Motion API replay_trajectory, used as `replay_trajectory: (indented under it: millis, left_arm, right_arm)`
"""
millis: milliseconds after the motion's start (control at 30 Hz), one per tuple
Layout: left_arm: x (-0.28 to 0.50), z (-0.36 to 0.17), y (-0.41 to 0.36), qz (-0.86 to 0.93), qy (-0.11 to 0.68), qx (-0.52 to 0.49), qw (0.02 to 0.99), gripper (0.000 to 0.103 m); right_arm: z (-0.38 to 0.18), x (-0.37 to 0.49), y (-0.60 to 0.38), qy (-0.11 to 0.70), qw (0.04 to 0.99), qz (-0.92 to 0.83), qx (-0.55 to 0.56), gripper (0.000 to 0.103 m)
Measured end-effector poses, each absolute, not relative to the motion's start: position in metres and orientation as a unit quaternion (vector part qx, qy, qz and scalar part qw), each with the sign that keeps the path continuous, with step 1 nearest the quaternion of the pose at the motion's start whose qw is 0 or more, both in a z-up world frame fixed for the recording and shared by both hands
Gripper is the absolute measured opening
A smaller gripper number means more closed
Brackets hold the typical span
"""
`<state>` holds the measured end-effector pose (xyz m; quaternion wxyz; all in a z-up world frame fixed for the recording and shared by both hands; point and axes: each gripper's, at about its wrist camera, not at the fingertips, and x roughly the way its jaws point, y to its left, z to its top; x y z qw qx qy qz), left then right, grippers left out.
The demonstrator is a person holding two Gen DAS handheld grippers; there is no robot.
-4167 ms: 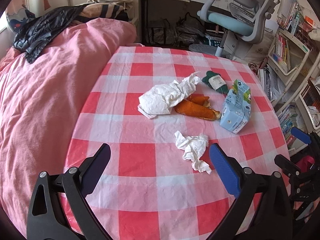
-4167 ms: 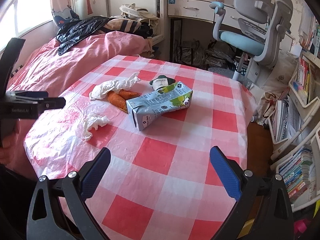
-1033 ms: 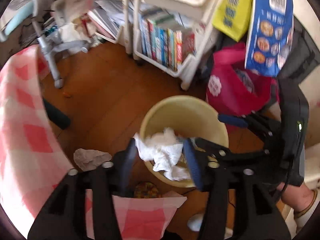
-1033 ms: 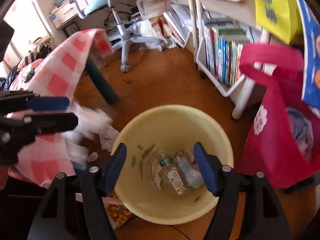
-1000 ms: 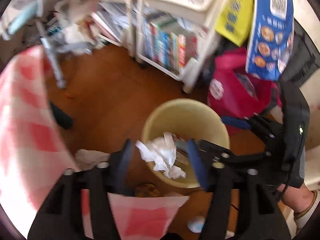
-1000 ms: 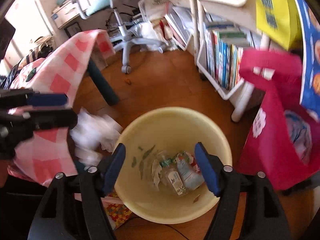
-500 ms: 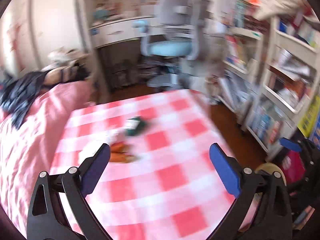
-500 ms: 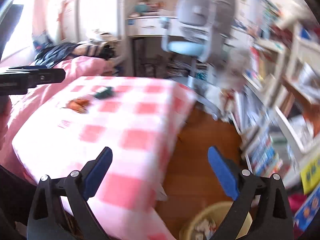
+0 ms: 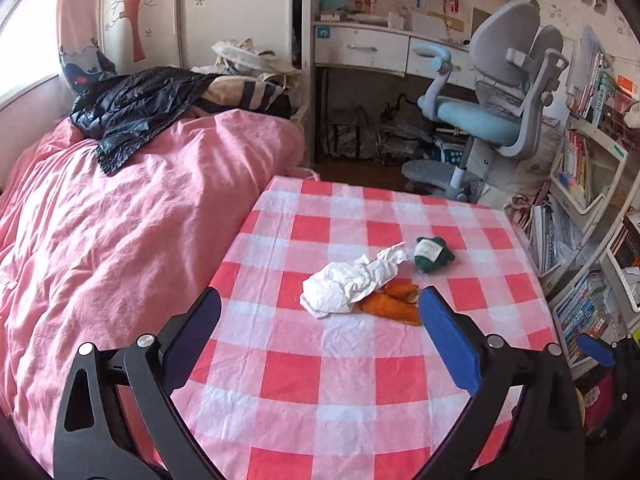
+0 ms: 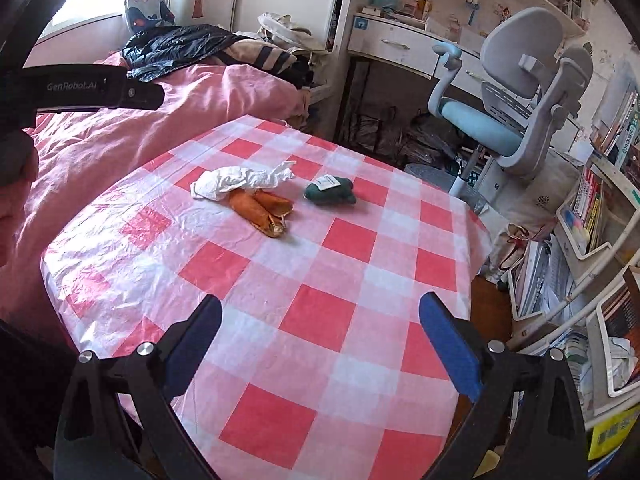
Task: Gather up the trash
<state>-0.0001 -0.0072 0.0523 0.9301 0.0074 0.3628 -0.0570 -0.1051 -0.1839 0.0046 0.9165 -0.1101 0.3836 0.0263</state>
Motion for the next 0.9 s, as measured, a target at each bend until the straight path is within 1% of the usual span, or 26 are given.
replay_trajectory:
  millis: [133,267,900]
  left_arm:
    - [-0.006,0.054,-0.005,-0.075,0.354,-0.001,0.932,0.096]
    - [-0.003,0.049,-0.006,-0.082,0.365,0.008,0.928,0.096]
    - [0.001,0.041,-0.009,-0.084,0.374,0.014,0.923,0.096]
  right_arm:
    - [0.002,-0.102,-0.176,0.384,0.915,0.032,-0.119,0.095]
    - [0.003,-0.101,-0.17,0.378,0.916,0.034,-0.131,0.095]
    - [0.005,-0.098,-0.178,0.369,0.921,0.032,-0.12,0.095]
